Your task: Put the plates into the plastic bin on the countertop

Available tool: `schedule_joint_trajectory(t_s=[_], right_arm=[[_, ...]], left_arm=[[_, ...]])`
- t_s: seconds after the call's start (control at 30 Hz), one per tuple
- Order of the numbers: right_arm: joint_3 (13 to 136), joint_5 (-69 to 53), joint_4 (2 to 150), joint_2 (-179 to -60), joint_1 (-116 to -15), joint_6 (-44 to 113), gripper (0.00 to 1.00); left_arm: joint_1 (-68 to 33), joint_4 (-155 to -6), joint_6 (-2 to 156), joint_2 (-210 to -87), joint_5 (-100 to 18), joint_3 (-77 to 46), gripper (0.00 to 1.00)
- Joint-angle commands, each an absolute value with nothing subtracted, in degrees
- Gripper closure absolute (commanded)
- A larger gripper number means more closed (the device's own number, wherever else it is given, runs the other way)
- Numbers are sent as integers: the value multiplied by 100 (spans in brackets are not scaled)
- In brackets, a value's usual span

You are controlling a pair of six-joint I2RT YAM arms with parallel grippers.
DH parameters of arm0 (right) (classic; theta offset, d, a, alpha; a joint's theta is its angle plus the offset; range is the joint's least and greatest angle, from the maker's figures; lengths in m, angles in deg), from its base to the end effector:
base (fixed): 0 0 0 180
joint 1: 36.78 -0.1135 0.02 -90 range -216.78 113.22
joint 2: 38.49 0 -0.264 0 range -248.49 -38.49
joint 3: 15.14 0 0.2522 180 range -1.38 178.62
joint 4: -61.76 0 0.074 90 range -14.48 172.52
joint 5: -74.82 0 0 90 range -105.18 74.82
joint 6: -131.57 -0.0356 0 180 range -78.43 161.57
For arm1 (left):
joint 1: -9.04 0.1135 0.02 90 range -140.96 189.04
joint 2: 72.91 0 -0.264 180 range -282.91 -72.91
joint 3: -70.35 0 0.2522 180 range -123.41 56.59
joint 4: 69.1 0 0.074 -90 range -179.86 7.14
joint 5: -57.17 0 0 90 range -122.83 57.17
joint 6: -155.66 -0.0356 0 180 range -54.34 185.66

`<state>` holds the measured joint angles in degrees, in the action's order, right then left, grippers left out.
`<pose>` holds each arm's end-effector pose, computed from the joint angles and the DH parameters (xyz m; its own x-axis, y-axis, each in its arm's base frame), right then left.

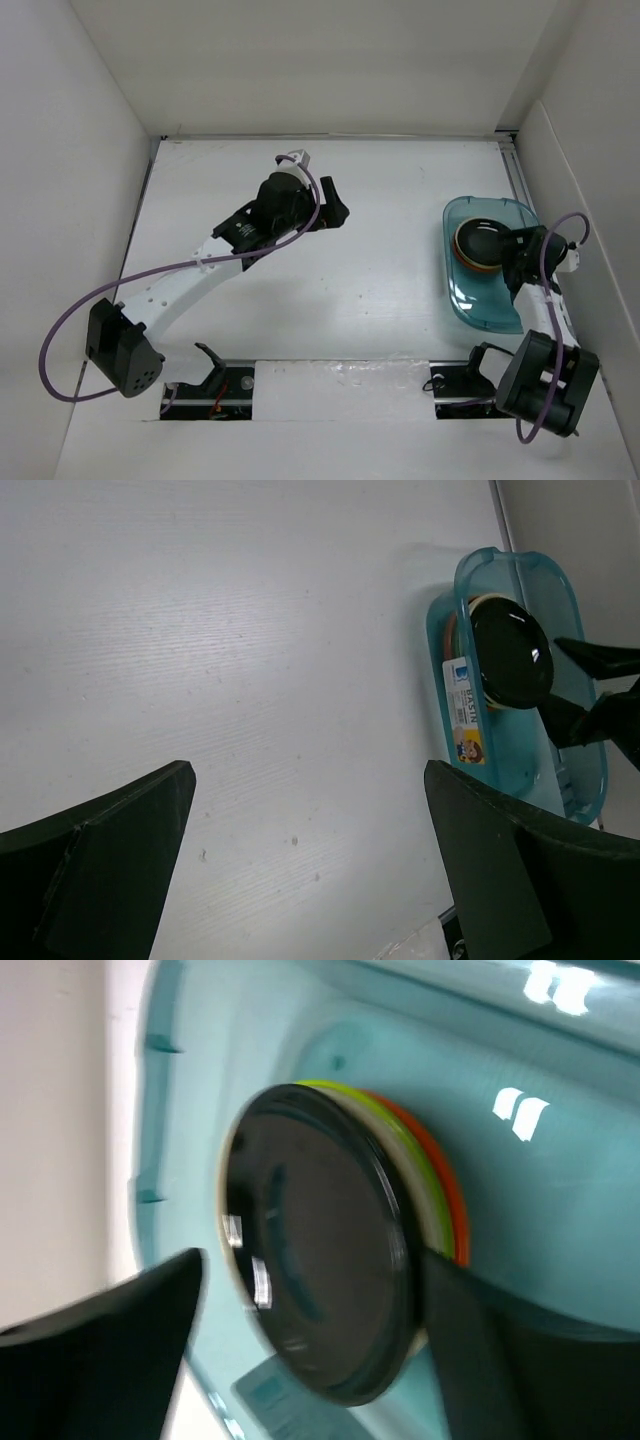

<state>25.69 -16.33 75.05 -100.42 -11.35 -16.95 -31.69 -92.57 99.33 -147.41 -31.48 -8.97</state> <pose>0.1997 -0.0958 0.1938 0.1125 0.8906 -0.4406 0.6670 0.2610 0.6978 0.2314 -0.1981 0.3540 -0.5539 -0.2544 -0.7927 0.3945 0.7583 -0.5190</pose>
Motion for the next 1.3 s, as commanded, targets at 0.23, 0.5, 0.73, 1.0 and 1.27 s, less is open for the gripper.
schedule_joint_trajectory(t_s=[0.23, 0.5, 0.73, 1.0, 1.27], right_arm=[[3157, -1527, 8350, -7893, -1190, -1486, 0], [4071, -1326, 9308, -8770, -1252, -889, 0], [4666, -656, 9842, -7797, -1821, -327, 0], [6180, -1642, 11725, -6699, -3510, 296, 0], [7850, -1691, 13650, -6389, -4353, 1098, 0]], left_arm=[[-3280, -9366, 9967, -14507, -2966, -1021, 0], [-3280, -9647, 10020, -14454, -2606, -1074, 0], [-3280, -10288, 10020, -13954, -2097, -1337, 0], [-3280, -11754, 9967, -12699, -753, -1610, 0], [-3280, -12969, 10203, -11379, 382, -1347, 0]])
